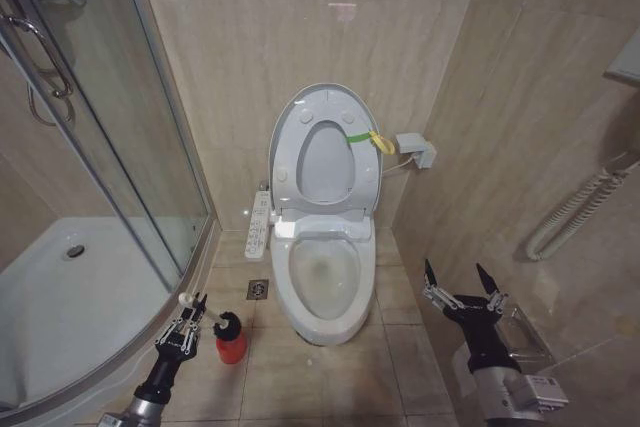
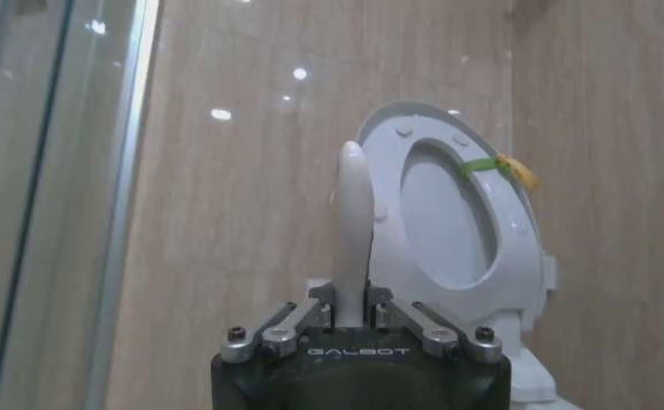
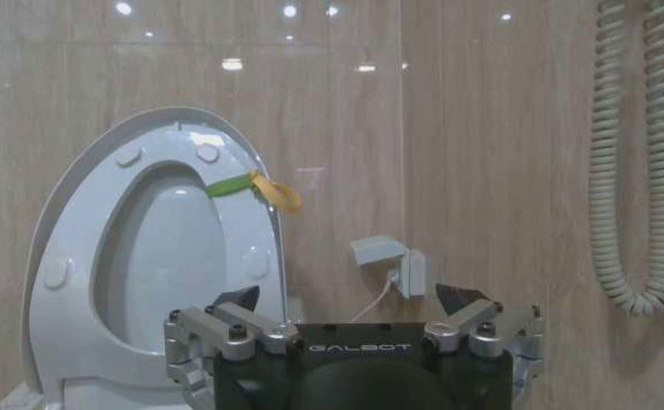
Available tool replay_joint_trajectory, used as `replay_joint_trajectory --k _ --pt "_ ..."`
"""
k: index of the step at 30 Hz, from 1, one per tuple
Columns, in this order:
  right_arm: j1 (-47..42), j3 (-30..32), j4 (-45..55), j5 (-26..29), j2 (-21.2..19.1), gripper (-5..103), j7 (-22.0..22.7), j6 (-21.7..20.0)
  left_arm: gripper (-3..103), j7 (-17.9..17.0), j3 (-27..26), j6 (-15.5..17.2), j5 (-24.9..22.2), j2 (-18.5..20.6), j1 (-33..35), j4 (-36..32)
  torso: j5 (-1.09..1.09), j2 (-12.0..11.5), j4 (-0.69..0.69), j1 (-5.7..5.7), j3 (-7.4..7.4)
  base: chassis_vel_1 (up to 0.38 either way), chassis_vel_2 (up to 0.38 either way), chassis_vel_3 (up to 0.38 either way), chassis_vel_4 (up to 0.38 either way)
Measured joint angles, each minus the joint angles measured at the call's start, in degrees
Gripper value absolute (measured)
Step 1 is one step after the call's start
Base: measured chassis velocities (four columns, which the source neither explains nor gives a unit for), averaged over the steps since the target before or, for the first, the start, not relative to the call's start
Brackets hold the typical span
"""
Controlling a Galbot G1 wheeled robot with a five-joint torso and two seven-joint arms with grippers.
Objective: Open the toilet lid, clean the toilet bowl with a toilet brush, close the toilet lid, and flush.
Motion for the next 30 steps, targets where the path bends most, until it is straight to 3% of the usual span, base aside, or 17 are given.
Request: replay_joint_trajectory --k 12,30 --pt "0.0 0.0 0.0 0.0 0.0 100 -0.01 0.0 17 6.85 0.96 -5.55 -0.39 0.99 -8.01 15.67 0.0 0.0 0.01 0.0 0.0 0.0 0.0 0.0 0.0" --pt "0.0 0.0 0.0 0.0 0.0 100 0.0 0.0 17 12.57 5.27 -5.84 -4.14 3.65 -18.29 31.36 0.0 0.0 0.01 0.0 0.0 0.0 0.0 0.0 0.0"
